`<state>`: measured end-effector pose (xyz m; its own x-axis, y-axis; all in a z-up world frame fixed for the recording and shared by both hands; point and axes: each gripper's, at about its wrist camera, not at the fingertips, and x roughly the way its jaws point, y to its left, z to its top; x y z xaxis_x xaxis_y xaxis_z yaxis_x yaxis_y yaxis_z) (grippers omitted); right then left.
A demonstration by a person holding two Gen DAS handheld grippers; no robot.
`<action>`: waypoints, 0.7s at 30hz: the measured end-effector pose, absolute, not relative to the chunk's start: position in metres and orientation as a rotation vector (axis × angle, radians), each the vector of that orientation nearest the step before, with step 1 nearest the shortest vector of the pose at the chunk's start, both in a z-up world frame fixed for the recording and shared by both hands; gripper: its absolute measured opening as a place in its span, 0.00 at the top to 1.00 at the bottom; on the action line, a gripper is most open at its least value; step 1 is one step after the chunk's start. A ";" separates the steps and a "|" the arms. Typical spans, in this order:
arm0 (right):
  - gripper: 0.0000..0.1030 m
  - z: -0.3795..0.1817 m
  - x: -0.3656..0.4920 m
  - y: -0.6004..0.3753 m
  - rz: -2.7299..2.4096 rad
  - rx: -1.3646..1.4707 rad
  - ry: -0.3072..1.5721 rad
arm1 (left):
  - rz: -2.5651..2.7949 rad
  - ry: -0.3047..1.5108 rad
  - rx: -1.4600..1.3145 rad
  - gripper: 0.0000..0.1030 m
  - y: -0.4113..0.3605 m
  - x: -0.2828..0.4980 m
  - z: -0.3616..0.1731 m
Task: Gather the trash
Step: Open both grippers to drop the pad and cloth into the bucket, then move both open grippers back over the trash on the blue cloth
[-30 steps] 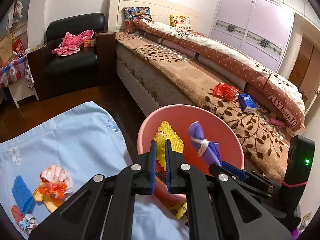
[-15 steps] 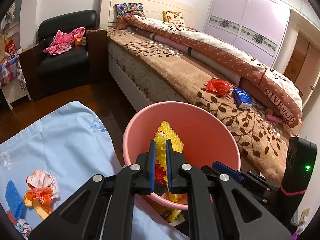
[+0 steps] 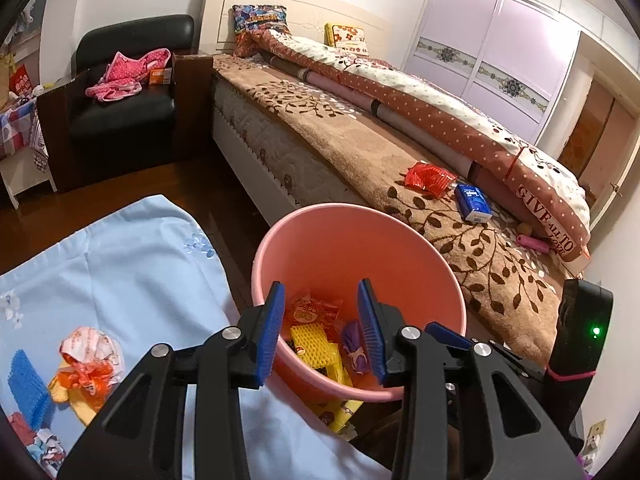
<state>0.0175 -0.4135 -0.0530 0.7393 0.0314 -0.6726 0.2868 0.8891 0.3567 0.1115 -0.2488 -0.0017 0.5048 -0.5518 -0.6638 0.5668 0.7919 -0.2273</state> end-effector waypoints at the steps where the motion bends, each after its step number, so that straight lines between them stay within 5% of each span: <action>1: 0.54 -0.052 0.017 -0.412 -0.144 0.464 0.732 | -0.675 0.789 0.021 0.63 -0.247 0.110 -0.001; 21: 0.54 -0.015 -0.009 -0.367 -0.065 0.400 0.648 | -0.600 0.737 0.004 0.63 -0.183 0.074 0.017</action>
<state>-0.0094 -0.3667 -0.0148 0.7981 0.0647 -0.5990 0.1819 0.9220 0.3419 0.0740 -0.1827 0.0173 0.5814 -0.5125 -0.6319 0.5151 0.8331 -0.2017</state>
